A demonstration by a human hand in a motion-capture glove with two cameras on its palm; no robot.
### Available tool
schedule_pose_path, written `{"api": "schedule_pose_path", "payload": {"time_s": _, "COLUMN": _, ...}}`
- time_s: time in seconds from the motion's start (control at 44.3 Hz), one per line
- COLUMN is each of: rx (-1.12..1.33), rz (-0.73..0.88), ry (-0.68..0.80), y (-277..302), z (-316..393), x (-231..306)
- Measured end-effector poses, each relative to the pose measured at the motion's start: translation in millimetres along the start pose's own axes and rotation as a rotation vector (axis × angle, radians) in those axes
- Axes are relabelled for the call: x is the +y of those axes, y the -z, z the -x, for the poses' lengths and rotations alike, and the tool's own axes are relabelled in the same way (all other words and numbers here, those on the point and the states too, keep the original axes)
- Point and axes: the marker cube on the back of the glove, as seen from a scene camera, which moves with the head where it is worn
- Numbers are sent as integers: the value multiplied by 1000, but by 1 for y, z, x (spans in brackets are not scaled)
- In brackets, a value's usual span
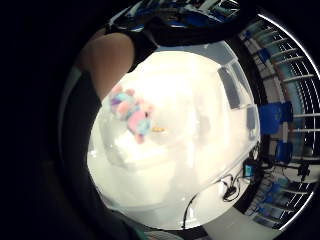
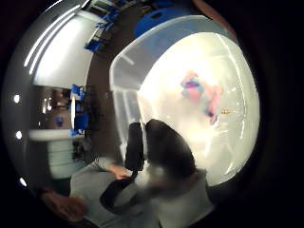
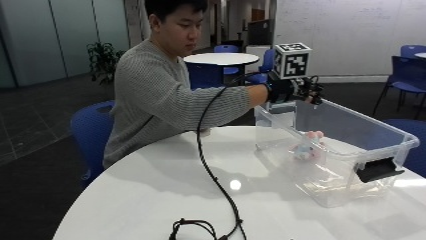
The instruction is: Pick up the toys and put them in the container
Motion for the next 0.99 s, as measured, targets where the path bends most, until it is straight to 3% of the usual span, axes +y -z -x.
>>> {"api": "schedule_pose_path", "payload": {"time_s": 0.09, "rx": -38, "rz": -38, "ry": 8, "y": 10, "z": 13, "x": 37}}
{"api": "schedule_pose_path", "payload": {"time_s": 0.203, "rx": -76, "rz": -119, "ry": 11, "y": 34, "z": -29, "x": 124}}
{"api": "schedule_pose_path", "payload": {"time_s": 0.384, "rx": 3, "rz": -160, "ry": -123, "y": 35, "z": -94, "x": 252}}
{"api": "schedule_pose_path", "payload": {"time_s": 0.52, "rx": 36, "rz": -184, "ry": -247, "y": 28, "z": -114, "x": 296}}
{"api": "schedule_pose_path", "payload": {"time_s": 0.723, "rx": 33, "rz": -146, "ry": -142, "y": 2, "z": -79, "x": 331}}
{"api": "schedule_pose_path", "payload": {"time_s": 0.881, "rx": 68, "rz": -122, "ry": -28, "y": -36, "z": -31, "x": 393}}
{"api": "schedule_pose_path", "payload": {"time_s": 0.994, "rx": 63, "rz": -181, "ry": -67, "y": -74, "z": -2, "x": 439}}
